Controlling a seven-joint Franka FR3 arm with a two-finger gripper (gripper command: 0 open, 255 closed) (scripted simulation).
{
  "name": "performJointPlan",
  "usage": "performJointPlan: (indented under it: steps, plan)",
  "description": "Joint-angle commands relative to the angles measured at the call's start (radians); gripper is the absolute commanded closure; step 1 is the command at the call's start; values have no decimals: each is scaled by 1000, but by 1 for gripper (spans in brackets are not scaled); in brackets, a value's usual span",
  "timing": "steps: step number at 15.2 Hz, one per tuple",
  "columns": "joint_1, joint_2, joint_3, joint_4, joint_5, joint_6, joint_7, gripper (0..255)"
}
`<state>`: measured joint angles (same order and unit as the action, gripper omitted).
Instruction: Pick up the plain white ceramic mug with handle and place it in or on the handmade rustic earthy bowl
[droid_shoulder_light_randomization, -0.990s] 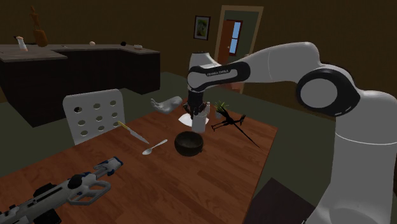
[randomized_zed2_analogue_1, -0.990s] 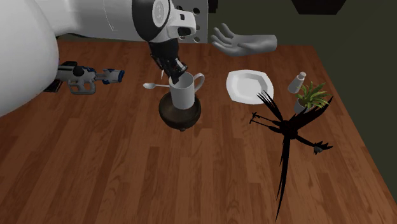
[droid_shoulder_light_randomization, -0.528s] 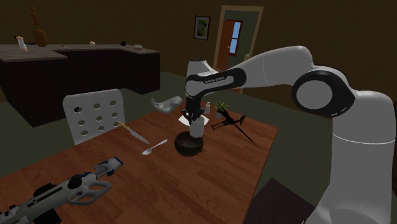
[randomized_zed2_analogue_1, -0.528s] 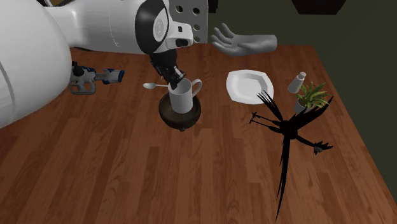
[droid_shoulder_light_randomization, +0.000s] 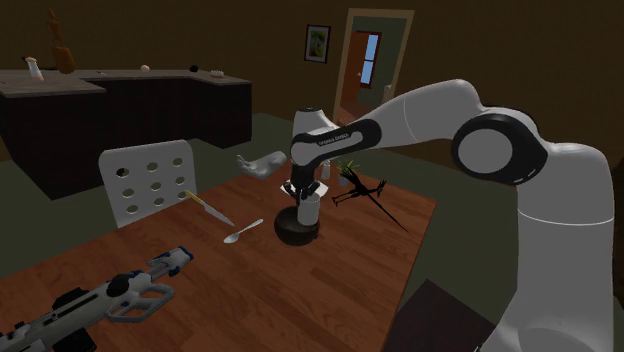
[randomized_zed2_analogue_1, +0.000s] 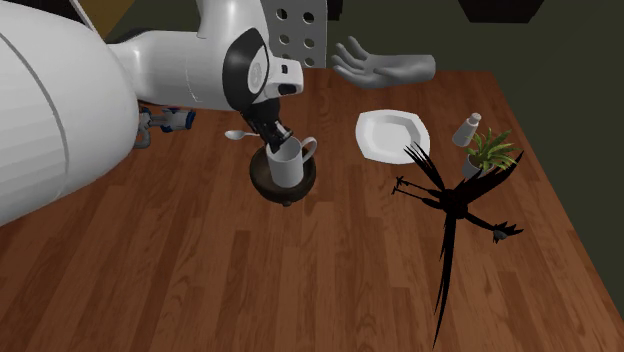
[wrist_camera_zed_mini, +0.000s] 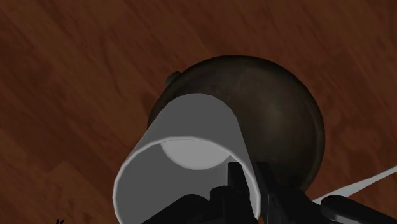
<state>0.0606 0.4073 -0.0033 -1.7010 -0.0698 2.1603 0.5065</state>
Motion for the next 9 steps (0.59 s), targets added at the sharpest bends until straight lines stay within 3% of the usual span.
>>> performJointPlan:
  steps: [1,9]
  plan:
    - [-1,14,-1,-8,-1,22,0,255]
    - [-1,18,-1,-11,-1,29,1,255]
